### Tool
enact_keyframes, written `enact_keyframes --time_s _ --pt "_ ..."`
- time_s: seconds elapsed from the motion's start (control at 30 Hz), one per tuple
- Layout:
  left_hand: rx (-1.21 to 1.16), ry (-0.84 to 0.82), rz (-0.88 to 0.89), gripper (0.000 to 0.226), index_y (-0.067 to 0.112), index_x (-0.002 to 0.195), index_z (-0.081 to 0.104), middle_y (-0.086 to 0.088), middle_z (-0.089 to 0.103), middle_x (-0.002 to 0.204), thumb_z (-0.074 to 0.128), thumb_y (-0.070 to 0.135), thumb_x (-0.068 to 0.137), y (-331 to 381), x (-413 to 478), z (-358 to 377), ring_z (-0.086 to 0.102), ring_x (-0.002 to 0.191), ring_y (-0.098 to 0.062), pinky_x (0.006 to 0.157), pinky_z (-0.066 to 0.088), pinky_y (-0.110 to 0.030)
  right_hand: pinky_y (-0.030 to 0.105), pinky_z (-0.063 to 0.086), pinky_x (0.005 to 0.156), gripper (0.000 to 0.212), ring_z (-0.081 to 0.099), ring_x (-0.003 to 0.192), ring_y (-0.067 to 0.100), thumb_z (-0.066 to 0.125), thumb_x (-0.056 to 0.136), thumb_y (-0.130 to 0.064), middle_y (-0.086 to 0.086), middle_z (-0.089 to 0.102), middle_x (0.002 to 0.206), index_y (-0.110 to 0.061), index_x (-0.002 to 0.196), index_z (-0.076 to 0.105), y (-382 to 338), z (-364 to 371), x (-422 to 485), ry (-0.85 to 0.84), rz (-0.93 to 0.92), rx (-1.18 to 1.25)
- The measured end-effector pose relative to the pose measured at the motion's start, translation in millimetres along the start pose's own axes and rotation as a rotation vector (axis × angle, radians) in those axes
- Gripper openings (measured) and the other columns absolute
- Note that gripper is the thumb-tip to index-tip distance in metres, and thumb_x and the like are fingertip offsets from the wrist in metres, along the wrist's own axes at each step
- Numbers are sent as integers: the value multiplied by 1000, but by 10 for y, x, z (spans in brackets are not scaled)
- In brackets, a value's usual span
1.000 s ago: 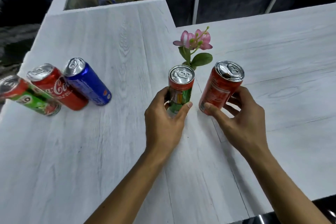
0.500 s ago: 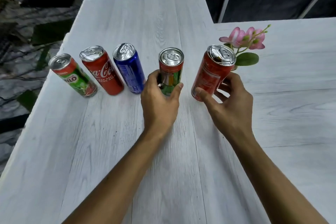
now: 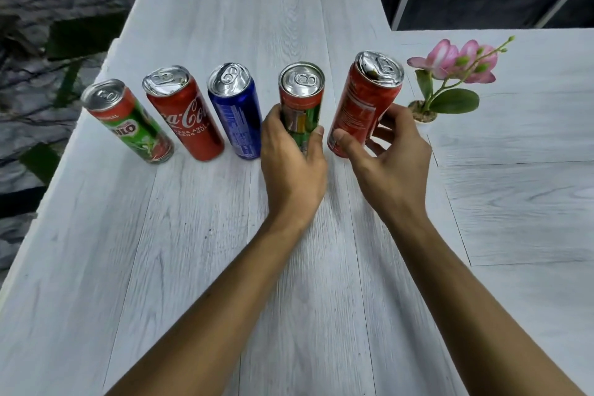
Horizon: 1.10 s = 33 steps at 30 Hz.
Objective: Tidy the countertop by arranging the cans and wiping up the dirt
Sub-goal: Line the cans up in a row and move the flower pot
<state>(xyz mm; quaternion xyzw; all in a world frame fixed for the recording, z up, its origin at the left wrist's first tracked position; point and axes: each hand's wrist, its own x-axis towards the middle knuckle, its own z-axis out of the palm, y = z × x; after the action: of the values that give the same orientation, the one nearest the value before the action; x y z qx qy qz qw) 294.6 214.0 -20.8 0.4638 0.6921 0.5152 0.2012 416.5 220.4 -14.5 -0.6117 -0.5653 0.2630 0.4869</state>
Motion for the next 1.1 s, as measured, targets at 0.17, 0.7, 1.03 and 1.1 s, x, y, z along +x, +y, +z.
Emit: enact_keyframes --time_s 0.17,0.7,1.03,1.1 --pt "4 -5 -14 59 9 144 47 -1 60 133 73 26 94 -60 41 16 59 118 -9 83 39 5 2 47 78 63 65 99 0 86 81 -37 -3 69 120 -13 132 57 27 54 46 -1 7 -13" --pt "-9 -10 -47 57 13 145 45 3 58 135 71 26 96 -132 95 95 57 119 -6 87 44 -2 16 56 83 59 65 99 -9 84 80 -41 -10 70 116 -21 129 57 127 235 91 -8 4 -21" --pt "-20 -1 -71 58 14 146 45 2 57 137 71 25 95 -150 67 129 58 122 -8 89 47 -4 11 53 87 62 60 101 -14 84 81 -43 -19 62 117 -25 132 54 202 256 94 -31 -21 -51" --pt "-28 0 -83 59 13 147 44 2 57 137 71 25 95 -160 53 136 57 123 -7 87 42 2 11 53 87 62 60 101 -13 84 81 -43 -19 62 117 -25 132 53 206 255 100 -35 -21 -48"
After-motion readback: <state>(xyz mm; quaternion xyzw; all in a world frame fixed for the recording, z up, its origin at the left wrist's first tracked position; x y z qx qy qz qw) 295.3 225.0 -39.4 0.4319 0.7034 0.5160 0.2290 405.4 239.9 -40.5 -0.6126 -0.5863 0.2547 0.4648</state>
